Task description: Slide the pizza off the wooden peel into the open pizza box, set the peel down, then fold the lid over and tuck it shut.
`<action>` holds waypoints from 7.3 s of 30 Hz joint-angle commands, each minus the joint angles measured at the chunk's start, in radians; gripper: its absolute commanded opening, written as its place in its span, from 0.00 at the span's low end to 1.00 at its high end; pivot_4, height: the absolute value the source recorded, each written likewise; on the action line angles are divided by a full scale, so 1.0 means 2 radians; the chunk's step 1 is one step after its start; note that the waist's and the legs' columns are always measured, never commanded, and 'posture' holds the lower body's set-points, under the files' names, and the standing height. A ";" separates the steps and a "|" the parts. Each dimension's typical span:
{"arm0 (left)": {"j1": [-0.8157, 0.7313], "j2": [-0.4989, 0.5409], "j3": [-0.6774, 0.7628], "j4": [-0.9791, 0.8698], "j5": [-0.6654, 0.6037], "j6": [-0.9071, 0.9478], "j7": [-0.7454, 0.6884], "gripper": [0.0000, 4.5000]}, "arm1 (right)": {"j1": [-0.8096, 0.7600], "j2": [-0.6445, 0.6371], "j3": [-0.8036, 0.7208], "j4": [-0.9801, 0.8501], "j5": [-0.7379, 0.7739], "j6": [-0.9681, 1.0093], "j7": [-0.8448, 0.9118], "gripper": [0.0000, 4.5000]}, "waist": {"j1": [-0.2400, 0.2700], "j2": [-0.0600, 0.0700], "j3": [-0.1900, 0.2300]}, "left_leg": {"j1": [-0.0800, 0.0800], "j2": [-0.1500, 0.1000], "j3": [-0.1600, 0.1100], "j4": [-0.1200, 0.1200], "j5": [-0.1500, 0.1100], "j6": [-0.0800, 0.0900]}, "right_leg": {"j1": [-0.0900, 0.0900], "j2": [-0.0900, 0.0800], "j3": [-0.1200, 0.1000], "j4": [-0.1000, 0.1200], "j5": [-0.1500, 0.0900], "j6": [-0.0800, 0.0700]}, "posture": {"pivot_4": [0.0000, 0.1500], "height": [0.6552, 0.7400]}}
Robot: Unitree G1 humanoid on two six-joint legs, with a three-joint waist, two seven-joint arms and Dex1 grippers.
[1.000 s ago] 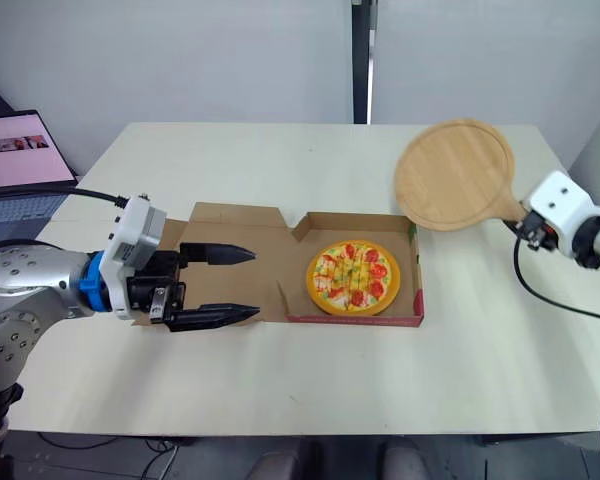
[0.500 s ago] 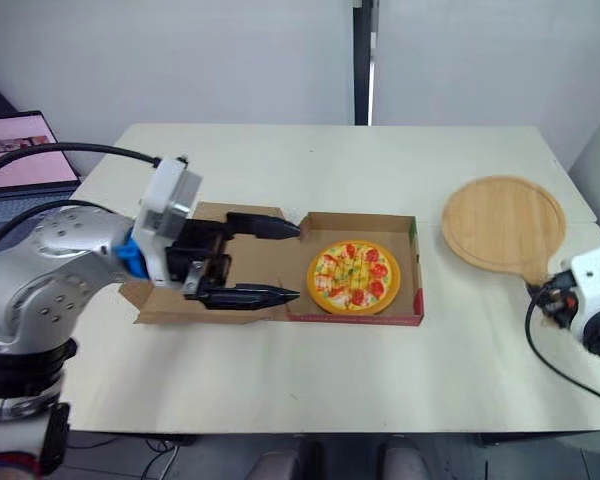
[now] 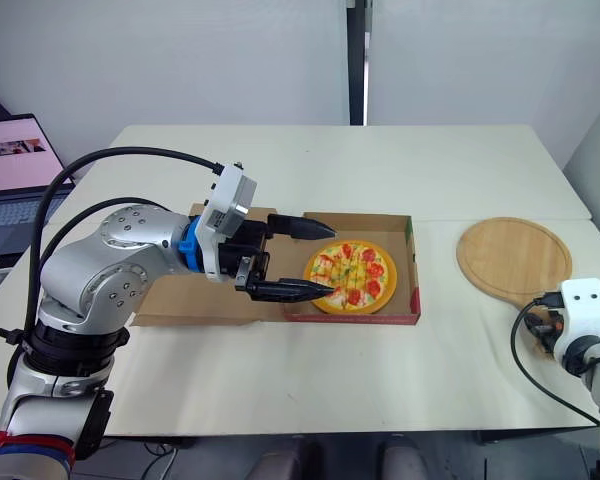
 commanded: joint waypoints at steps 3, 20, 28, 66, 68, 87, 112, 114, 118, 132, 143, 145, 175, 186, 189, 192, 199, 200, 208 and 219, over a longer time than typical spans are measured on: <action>0.003 0.007 0.013 -0.012 0.009 -0.012 -0.004 1.00 | 0.002 0.003 -0.030 -0.041 0.022 0.013 -0.010 0.86 | 0.001 0.000 0.000 | 0.000 0.000 0.000 0.000 0.000 0.000 | 0.000 0.000 0.000 0.000 0.000 0.000 | 1.00 0.86; 0.162 0.085 0.169 -0.079 -0.006 0.012 0.079 1.00 | -0.063 -0.147 0.035 -0.025 0.084 -0.156 0.175 0.99 | -0.003 -0.001 0.000 | 0.000 0.001 0.000 0.000 -0.001 0.001 | 0.000 0.000 0.000 0.000 0.000 0.000 | 1.00 0.86; 0.320 0.075 0.298 -0.147 -0.051 0.032 0.131 1.00 | -0.146 -0.196 0.117 0.028 0.100 -0.202 0.267 0.99 | 0.002 -0.001 0.000 | 0.000 0.000 0.000 0.000 0.000 0.001 | 0.001 -0.001 -0.001 -0.001 0.000 0.000 | 1.00 0.86; 0.500 -0.234 0.387 -0.080 -0.354 -0.013 0.591 1.00 | -0.382 -0.119 0.336 0.067 0.080 -0.252 0.397 0.99 | 0.004 -0.005 -0.002 | 0.000 0.000 -0.001 0.000 0.000 0.000 | 0.000 -0.001 -0.001 -0.002 -0.001 -0.001 | 1.00 0.86; 0.493 -0.241 0.377 -0.080 -0.356 -0.021 0.605 1.00 | -0.381 -0.119 0.337 0.067 0.079 -0.252 0.397 0.99 | 0.004 -0.005 -0.002 | 0.000 0.000 -0.001 0.000 -0.001 0.000 | 0.000 -0.001 -0.001 -0.002 -0.001 -0.001 | 1.00 0.86; 0.454 -0.238 0.345 -0.027 -0.385 -0.052 0.637 0.89 | -0.379 -0.112 0.339 0.066 0.072 -0.257 0.399 1.00 | 0.005 -0.006 -0.002 | 0.000 0.000 -0.001 0.000 0.000 0.000 | 0.000 -0.001 -0.001 -0.002 -0.001 -0.001 | 1.00 0.86; 0.457 -0.179 0.325 -0.092 -0.372 -0.054 0.593 0.01 | -0.385 -0.089 0.331 0.082 0.058 -0.267 0.370 1.00 | 0.005 -0.006 -0.002 | 0.000 0.000 -0.001 -0.001 0.000 0.000 | 0.000 -0.001 -0.001 -0.003 -0.001 -0.001 | 1.00 0.86; 0.455 -0.167 0.319 -0.099 -0.362 -0.053 0.581 0.01 | -0.387 -0.087 0.333 0.082 0.056 -0.266 0.367 1.00 | 0.005 -0.006 -0.002 | 0.000 0.000 -0.001 -0.001 0.000 0.000 | 0.000 -0.001 -0.001 -0.003 -0.001 -0.001 | 1.00 0.86; 0.443 -0.127 0.293 -0.140 -0.317 -0.052 0.550 0.01 | -0.390 -0.083 0.334 0.084 0.051 -0.264 0.355 1.00 | 0.006 -0.006 -0.001 | 0.000 0.000 -0.002 -0.001 0.000 0.000 | 0.000 -0.001 -0.001 -0.003 -0.001 -0.001 | 1.00 0.86; 0.383 -0.036 0.245 -0.235 -0.265 -0.056 0.472 0.01 | -0.387 -0.078 0.343 0.092 0.030 -0.258 0.332 1.00 | 0.005 -0.006 -0.001 | 0.000 0.000 -0.001 -0.001 0.000 0.000 | 0.000 -0.001 -0.001 -0.003 -0.001 -0.001 | 1.00 0.86; 0.382 -0.022 0.244 -0.239 -0.264 -0.061 0.455 0.00 | -0.423 -0.052 0.364 0.179 -0.043 -0.282 0.280 0.96 | 0.002 -0.005 -0.001 | 0.000 0.000 -0.001 -0.002 0.000 -0.001 | 0.000 -0.001 -0.001 -0.003 -0.001 -0.001 | 1.00 0.86; 0.385 -0.021 0.245 -0.238 -0.261 -0.062 0.451 0.00 | -0.448 -0.047 0.377 0.229 -0.075 -0.309 0.271 0.86 | 0.001 -0.005 -0.001 | 0.000 0.000 -0.001 -0.001 0.001 -0.002 | 0.000 -0.001 -0.001 -0.003 -0.001 -0.001 | 1.00 0.86; 0.376 -0.027 0.226 -0.235 -0.209 -0.063 0.421 0.00 | -0.707 0.106 0.495 0.876 -0.365 -0.591 0.152 0.01 | -0.007 -0.005 0.000 | 0.000 0.000 -0.001 -0.002 0.002 -0.003 | -0.001 -0.001 -0.001 -0.001 -0.001 -0.001 | 1.00 0.86; 0.389 -0.008 0.258 -0.226 -0.224 -0.059 0.403 0.00 | -0.709 0.089 0.495 0.878 -0.384 -0.601 0.193 0.01 | -0.009 -0.005 0.000 | 0.000 0.000 -0.002 -0.002 0.002 -0.003 | -0.001 -0.001 -0.001 -0.001 -0.001 -0.001 | 1.00 0.86; 0.390 -0.007 0.258 -0.225 -0.225 -0.058 0.401 0.00 | -0.705 0.086 0.492 0.878 -0.383 -0.604 0.202 0.01 | -0.009 -0.005 0.000 | 0.000 0.000 -0.002 -0.002 0.002 -0.003 | -0.001 -0.001 -0.001 -0.001 -0.001 -0.001 | 1.00 0.86; 0.391 -0.007 0.258 -0.224 -0.224 -0.058 0.398 0.00 | -0.701 0.082 0.490 0.878 -0.382 -0.606 0.213 0.01 | -0.009 -0.005 0.000 | 0.000 0.000 -0.002 -0.002 0.002 -0.003 | -0.001 -0.001 -0.001 -0.001 -0.001 -0.001 | 1.00 0.86; 0.394 0.006 0.265 -0.212 -0.222 -0.056 0.380 0.00 | -0.700 0.070 0.498 0.878 -0.399 -0.607 0.200 0.01 | -0.009 -0.005 0.000 | 0.000 0.000 -0.002 -0.002 0.002 -0.004 | -0.001 -0.001 -0.001 -0.001 -0.001 -0.001 | 1.00 0.86; 0.394 0.006 0.265 -0.211 -0.221 -0.056 0.378 0.00 | -0.699 0.069 0.500 0.878 -0.402 -0.605 0.194 0.01 | -0.009 -0.005 0.000 | 0.000 0.000 -0.002 -0.002 0.002 -0.004 | -0.001 -0.001 -0.001 -0.001 -0.001 -0.001 | 1.00 0.86; 0.390 0.006 0.260 -0.206 -0.214 -0.056 0.370 0.00 | -0.694 0.071 0.490 0.879 -0.400 -0.603 0.217 0.01 | -0.009 -0.005 0.000 | 0.000 0.000 -0.002 -0.002 0.002 -0.004 | -0.001 -0.001 -0.001 -0.001 -0.001 -0.002 | 1.00 0.86; 0.389 0.008 0.261 -0.204 -0.207 -0.056 0.362 0.00 | -0.687 0.064 0.489 0.876 -0.403 -0.615 0.263 0.01 | -0.009 -0.005 0.000 | 0.000 0.000 -0.002 -0.002 0.002 -0.004 | -0.001 -0.001 -0.001 -0.001 -0.001 -0.002 | 1.00 0.86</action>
